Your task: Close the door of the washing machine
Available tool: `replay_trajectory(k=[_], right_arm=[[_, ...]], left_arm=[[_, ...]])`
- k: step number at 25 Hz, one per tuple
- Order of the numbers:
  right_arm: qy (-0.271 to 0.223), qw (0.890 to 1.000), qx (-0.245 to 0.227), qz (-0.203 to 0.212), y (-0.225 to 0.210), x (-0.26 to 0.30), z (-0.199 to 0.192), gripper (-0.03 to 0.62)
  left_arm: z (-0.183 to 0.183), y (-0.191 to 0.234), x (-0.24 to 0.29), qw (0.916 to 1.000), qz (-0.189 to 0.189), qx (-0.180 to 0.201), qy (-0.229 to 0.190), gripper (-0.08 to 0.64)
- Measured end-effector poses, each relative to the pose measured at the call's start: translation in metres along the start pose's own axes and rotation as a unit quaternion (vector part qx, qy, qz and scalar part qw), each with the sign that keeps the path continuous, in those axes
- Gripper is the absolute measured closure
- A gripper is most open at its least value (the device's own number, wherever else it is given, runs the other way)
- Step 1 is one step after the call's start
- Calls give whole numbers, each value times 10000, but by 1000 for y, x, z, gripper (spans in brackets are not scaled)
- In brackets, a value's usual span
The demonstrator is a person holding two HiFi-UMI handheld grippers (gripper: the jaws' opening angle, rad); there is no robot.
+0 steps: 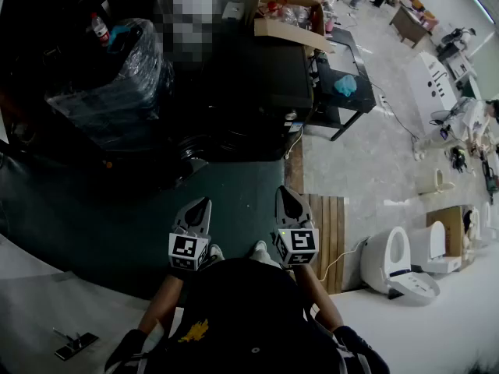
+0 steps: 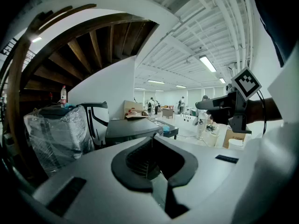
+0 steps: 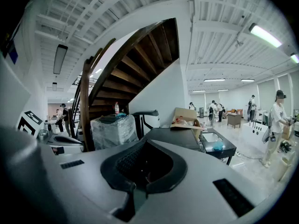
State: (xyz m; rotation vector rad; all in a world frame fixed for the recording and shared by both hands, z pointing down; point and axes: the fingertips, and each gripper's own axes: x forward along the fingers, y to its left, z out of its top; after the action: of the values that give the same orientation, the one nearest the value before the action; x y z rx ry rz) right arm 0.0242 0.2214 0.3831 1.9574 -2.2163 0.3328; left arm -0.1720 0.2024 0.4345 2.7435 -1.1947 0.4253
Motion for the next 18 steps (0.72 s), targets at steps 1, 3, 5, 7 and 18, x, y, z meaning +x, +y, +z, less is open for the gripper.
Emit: replay_trajectory(k=[1,3,5,7,18], right_arm=[[-4,10000,12,-3,-4,0,0,566],[-9,10000,31,0,-12,-1,0,566],[-5,10000,38,12,-21,-2,-1,566],[5,10000,43,27,-30,-4,-2,566],[123,9984,159,523,-76,0,-14,566]], left_arm=[[0,-2,3,10000,-13,54,9,543],[1,-8,8,9999,-25,95,25,543],[3,-15,13,10000,-6,61,73,543],[2,-21,18,9999,25,58,106,543],[8,-49,52,9988,445,-202,8,543]])
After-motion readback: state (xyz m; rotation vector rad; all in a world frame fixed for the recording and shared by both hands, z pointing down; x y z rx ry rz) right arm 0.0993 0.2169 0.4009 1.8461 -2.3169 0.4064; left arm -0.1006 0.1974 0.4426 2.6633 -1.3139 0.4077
